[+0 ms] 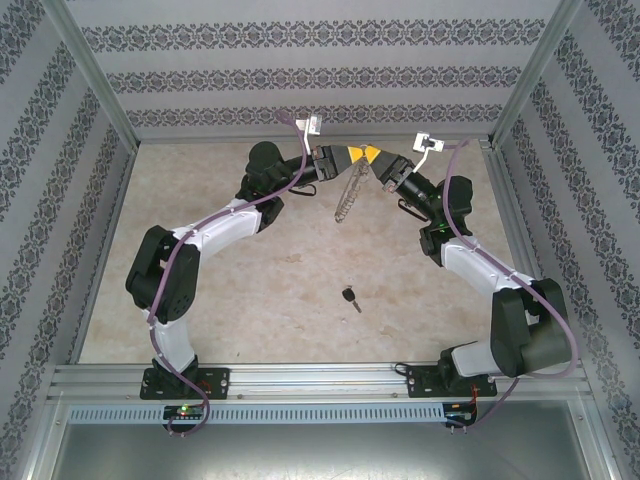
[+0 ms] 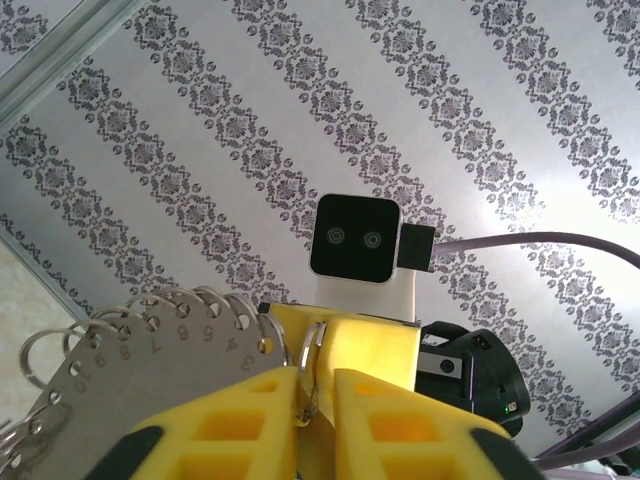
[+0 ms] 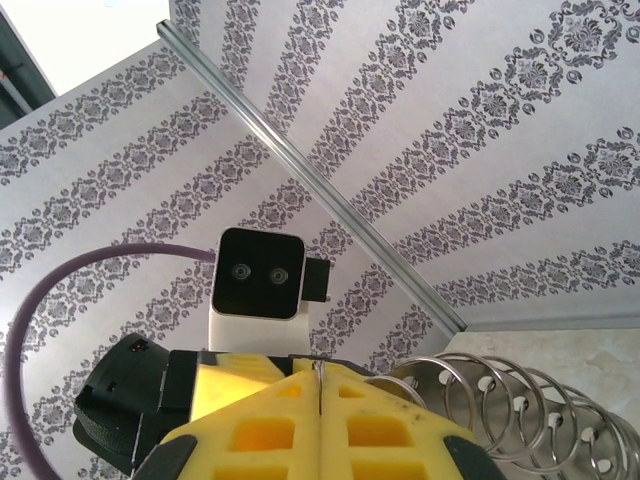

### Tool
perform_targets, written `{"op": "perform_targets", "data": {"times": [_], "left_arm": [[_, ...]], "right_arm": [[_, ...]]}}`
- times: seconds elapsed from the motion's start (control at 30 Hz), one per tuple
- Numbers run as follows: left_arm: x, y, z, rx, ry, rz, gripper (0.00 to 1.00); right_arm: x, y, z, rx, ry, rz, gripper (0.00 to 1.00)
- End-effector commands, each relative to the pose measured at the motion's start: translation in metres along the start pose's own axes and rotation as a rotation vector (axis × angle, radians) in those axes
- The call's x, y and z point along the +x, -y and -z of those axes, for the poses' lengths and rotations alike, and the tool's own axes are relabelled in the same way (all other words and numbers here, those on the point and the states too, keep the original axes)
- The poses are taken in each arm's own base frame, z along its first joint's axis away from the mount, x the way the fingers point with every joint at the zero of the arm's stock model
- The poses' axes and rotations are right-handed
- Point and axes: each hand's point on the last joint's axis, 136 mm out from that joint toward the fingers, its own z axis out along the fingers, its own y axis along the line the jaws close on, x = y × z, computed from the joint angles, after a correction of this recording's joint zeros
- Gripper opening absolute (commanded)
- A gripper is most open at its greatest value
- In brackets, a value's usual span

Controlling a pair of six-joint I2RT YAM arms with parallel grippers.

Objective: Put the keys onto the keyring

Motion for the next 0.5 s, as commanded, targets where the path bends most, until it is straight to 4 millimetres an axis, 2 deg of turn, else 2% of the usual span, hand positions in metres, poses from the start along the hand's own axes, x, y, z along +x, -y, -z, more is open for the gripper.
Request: {"op": "perform_targets", "data": {"times": [0.0, 0.2, 0.47], "left_arm": [[-0.0092, 0.0233, -0.0065, 0.075, 0.027, -0.068, 0.1], [-0.0113, 0.0243, -0.0075, 0.079, 0.035, -0.074, 0.0], [-0.0122, 0.0253, -0.0068, 0.082, 0.043, -0.093, 0.0]], "right_arm": [[-0.012, -0.023, -0.0056, -0.071, 0.038, 0.041, 0.0], [-0.0082, -0.0214, -0.0056, -0.072, 0.023, 0.032, 0.0], [-0.005, -0.0193, -0.0033, -0.064, 0.011, 0.028, 0.0]]}}
